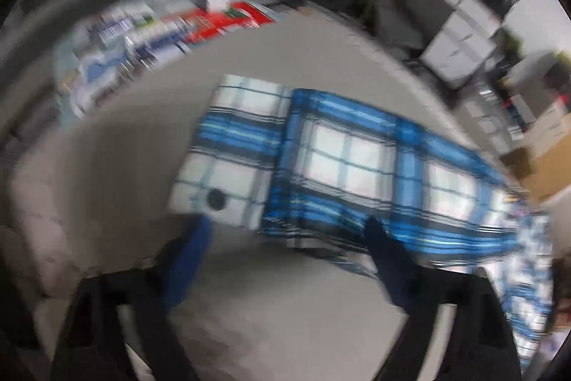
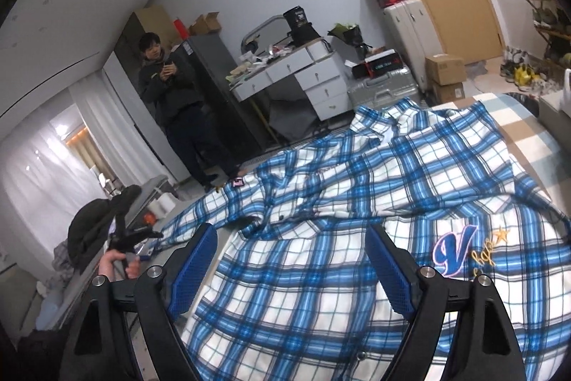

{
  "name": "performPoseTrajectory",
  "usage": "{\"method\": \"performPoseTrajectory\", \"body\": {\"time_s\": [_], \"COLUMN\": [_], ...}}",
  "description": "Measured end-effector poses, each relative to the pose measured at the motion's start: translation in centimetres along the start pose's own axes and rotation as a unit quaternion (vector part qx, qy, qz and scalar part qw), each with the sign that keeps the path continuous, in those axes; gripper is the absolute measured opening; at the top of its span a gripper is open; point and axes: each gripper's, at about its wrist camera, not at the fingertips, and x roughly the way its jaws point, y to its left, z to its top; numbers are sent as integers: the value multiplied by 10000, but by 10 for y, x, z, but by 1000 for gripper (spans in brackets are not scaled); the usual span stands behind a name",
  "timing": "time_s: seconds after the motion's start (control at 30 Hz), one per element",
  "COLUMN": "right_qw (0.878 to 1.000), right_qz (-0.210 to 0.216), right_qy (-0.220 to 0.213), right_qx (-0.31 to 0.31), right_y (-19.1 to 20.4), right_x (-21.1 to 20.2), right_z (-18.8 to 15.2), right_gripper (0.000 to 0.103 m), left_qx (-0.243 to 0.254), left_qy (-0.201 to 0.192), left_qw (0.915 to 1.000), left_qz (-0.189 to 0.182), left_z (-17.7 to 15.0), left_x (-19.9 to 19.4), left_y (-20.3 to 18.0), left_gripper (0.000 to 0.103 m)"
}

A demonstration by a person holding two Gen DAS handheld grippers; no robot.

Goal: Fold large clothes

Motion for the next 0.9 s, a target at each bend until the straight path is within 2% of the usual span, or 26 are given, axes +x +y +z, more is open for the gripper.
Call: {"method": "performPoseTrajectory", "body": {"time_s": [0.03, 0.07, 0.1, 0.13, 0.2, 0.27, 0.37, 0.47, 0.5, 0.57, 0.63, 0.67, 0.77, 0.83, 0.9], "right_qw": [10000, 10000, 10000, 10000, 10000, 9999, 9998, 9996, 9995, 9993, 9992, 9991, 9988, 9987, 9986], "right_qz": [-4, -1, -6, -47, -60, -81, -71, -71, -54, -36, -9, -6, 34, 48, 40], "right_qy": [-4, -15, -31, -31, -26, 30, 76, 76, 73, 74, 86, 92, 130, 171, 188], "right_qx": [22, 39, 45, 44, 62, 110, 194, 259, 292, 354, 396, 417, 473, 480, 487], "right_y": [0, -1, -3, -4, -6, -10, -16, -21, -23, -26, -28, -29, -31, -32, -33], "right_x": [0, -1, -3, -3, -5, -5, -4, -4, -3, -2, 1, 2, 6, 8, 9], "right_z": [0, -1, -3, -4, -5, -8, -10, -11, -11, -11, -11, -12, -15, -17, -18], "right_gripper": [86, 86, 86, 86, 86, 86, 86, 86, 86, 86, 86, 86, 86, 86, 86], "left_qx": [102, 174, 233, 225, 171, 121, -49, -33, 5, 242, 444, 511, 512, 273, 5], "left_qy": [-73, -140, -218, -296, -290, -226, -310, -741, -871, -1364, -1667, -1750, -1546, -1124, -831], "left_qw": [9998, 9994, 9985, 9981, 9988, 9995, 9994, 9952, 9925, 9818, 9713, 9688, 9719, 9776, 9797], "left_qz": [159, 271, 445, 495, 367, 192, -126, -642, -857, -1302, -1640, -1680, -1700, -1760, -1826], "left_z": [1, 3, 3, 5, 7, 7, 19, 26, 29, 24, 16, 11, 8, 10, 11], "left_x": [3, 7, 8, 9, 10, 9, -3, -36, -43, -75, -93, -96, -79, -51, -35], "left_y": [-3, -1, -2, 1, 8, 12, 15, 13, 11, 5, 2, 0, 3, 11, 16], "left_gripper": [59, 50, 35, 28, 13, 6, 5, 5, 5, 5, 5, 5, 5, 5, 5]}}
